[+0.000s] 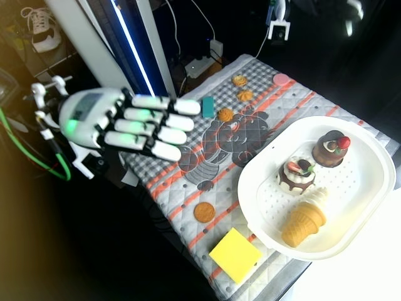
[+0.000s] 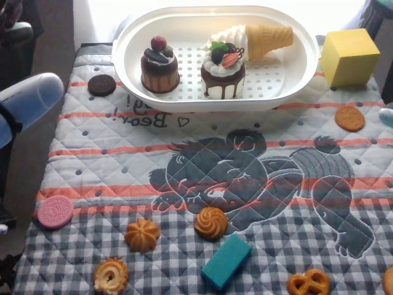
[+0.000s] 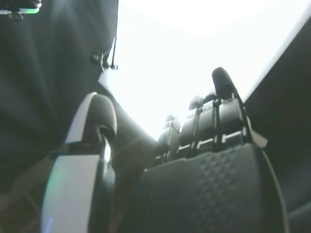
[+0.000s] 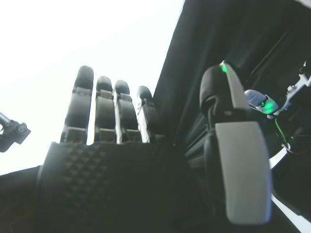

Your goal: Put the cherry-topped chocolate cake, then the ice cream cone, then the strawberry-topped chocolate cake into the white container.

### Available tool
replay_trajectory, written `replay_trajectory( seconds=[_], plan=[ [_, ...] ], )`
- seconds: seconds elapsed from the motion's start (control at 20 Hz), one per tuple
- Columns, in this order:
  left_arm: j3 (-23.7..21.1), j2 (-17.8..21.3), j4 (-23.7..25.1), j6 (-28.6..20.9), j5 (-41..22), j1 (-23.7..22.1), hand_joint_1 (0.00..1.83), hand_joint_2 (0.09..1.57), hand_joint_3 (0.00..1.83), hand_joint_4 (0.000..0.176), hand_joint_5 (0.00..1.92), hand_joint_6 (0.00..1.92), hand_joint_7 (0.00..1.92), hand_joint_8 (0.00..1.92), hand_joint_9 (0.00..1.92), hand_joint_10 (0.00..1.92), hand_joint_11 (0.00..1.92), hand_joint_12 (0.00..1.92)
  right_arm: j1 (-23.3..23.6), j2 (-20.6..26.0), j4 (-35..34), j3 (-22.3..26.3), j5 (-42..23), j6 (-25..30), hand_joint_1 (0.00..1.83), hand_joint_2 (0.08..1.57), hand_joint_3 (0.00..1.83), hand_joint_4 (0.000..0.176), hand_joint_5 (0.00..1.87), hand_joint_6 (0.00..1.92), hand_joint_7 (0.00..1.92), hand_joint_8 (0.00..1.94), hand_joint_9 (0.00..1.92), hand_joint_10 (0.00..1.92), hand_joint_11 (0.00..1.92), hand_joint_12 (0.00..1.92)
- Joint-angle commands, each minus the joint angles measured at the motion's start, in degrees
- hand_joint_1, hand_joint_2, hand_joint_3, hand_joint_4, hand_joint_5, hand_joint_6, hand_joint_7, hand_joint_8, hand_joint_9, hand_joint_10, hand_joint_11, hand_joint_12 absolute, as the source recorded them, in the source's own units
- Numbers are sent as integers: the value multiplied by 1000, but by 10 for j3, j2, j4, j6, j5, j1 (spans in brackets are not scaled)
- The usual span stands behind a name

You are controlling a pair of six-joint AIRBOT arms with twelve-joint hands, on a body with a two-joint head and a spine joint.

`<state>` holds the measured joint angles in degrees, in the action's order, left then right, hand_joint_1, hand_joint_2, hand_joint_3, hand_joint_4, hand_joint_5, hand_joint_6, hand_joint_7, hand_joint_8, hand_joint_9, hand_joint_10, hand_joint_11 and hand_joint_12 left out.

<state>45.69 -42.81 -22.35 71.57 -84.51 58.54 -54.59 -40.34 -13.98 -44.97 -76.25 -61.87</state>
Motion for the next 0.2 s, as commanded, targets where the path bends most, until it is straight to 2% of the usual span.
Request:
replay_trajectory(
  seconds=[0.0, 0.05, 0.1, 0.15],
  plan=[
    [2, 8, 4, -10, -81, 0, 708, 1193, 0, 158, 0, 0, 0, 0, 19, 2, 0, 440, 1, 7, 0, 1, -81, -3, 521, 1219, 1, 36, 0, 0, 0, 0, 0, 0, 0, 5],
    [2, 8, 4, -9, -104, 2, 761, 1198, 2, 172, 0, 0, 0, 0, 16, 1, 0, 384, 0, 7, -1, 1, -93, -4, 564, 1174, 0, 28, 0, 0, 0, 0, 0, 0, 9, 6],
    [2, 8, 6, -9, -110, 2, 828, 1200, 1, 173, 0, 0, 0, 0, 5, 0, 0, 314, -1, 6, -1, 1, -99, -5, 555, 1179, 0, 12, 0, 0, 0, 0, 0, 0, 29, 17],
    [1, 7, 9, -9, -116, 2, 828, 1200, 1, 173, 0, 0, 0, 0, 5, 0, 0, 314, -1, 6, -1, 1, -103, -7, 555, 1179, 0, 12, 0, 0, 0, 0, 0, 0, 29, 17]
  ],
)
